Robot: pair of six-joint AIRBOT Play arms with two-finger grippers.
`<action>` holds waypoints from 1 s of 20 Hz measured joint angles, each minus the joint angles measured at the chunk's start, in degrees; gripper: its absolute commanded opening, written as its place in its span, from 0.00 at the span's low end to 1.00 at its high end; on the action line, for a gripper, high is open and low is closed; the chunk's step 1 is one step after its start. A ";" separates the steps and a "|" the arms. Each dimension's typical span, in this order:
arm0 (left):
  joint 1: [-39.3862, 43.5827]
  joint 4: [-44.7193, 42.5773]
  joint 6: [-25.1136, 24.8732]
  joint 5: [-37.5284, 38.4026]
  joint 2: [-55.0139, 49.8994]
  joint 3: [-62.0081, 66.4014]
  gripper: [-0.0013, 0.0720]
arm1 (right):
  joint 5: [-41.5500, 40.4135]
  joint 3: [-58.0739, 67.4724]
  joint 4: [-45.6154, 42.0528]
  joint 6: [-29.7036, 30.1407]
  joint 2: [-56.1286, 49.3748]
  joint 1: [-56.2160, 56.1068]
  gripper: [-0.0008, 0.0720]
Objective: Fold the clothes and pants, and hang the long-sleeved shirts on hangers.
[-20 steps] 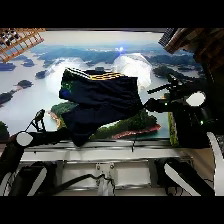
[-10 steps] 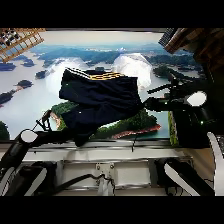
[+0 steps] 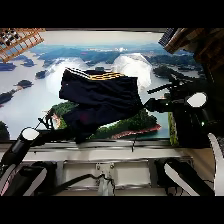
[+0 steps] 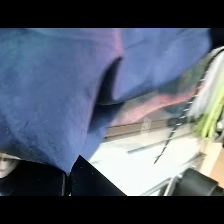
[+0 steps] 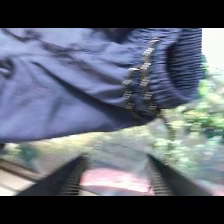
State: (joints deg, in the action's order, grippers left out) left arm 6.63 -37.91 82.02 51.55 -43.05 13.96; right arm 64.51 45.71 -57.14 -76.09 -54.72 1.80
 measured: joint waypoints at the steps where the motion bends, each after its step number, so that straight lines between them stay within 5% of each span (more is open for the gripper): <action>1: 0.00 0.24 -0.17 -0.09 1.01 0.28 0.03 | -0.35 0.00 -1.46 1.38 -0.04 0.00 0.82; 13: 0.00 0.96 -0.39 -0.48 4.74 1.25 0.03 | -12.17 2.05 -4.35 13.75 -16.09 -1.77 0.76; 16: -0.09 1.05 -0.39 -1.14 4.79 1.49 0.03 | -14.43 3.34 -4.17 14.93 -20.55 -4.85 0.54; 19: -1.29 1.11 -0.44 -1.33 4.81 2.36 0.03 | -17.84 3.91 -4.07 15.17 -23.47 -8.04 0.06; 20: -2.01 1.09 -0.66 -1.36 4.81 2.89 0.03 | -18.91 4.07 -3.54 15.08 -24.00 -8.72 0.06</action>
State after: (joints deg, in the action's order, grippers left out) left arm 4.62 -36.82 81.36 50.19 -38.24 16.84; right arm 45.60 49.78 -60.69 -61.01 -78.72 -6.92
